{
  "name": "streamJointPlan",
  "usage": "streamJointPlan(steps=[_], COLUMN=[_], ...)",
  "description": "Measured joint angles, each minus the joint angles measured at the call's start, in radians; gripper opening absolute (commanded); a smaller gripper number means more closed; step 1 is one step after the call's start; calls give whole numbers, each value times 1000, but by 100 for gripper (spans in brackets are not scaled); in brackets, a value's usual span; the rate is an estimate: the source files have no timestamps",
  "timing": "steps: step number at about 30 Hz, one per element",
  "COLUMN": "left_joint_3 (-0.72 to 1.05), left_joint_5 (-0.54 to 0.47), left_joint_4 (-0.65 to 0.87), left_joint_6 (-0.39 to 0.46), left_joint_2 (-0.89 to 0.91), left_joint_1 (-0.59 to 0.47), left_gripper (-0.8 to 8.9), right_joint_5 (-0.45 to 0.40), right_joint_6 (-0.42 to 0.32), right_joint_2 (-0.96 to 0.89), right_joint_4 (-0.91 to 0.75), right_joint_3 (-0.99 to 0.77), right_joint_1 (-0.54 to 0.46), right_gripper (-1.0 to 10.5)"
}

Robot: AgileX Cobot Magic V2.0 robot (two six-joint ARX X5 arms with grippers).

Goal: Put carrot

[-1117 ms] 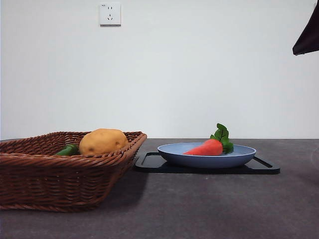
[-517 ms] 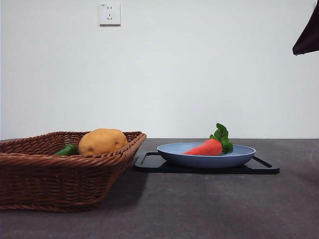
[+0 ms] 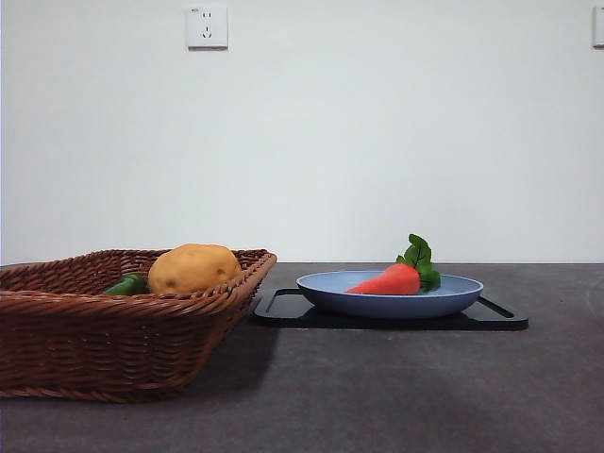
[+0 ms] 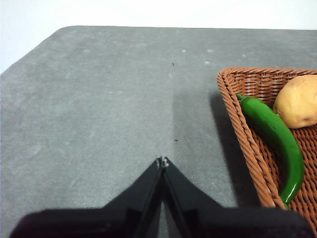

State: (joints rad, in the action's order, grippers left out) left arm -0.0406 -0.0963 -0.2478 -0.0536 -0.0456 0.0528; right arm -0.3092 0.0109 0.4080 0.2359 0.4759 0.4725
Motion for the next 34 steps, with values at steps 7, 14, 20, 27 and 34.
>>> streamJointPlan(steps=[7, 14, 20, 27, 34], left_joint_3=[0, 0, 0, 0, 0], left_joint_5=[0, 0, 0, 0, 0], left_joint_4=[0, 0, 0, 0, 0], left_joint_6=[0, 0, 0, 0, 0], left_joint_2=[0, 0, 0, 0, 0], left_joint_1=[0, 0, 0, 0, 0], left_gripper=[8, 8, 8, 8, 8], right_joint_5=[222, 356, 354, 354, 354], right_joint_6=[-8, -7, -8, -8, -8], right_joint_2=[-240, -311, -346, -383, -386], right_joint_4=[-89, -88, -89, -71, -72], right_joint_3=[-228, -364, -432, -462, -462], right_joint_1=[-288, -381, -382, -382, -382], right_gripper=[11, 11, 11, 11, 11])
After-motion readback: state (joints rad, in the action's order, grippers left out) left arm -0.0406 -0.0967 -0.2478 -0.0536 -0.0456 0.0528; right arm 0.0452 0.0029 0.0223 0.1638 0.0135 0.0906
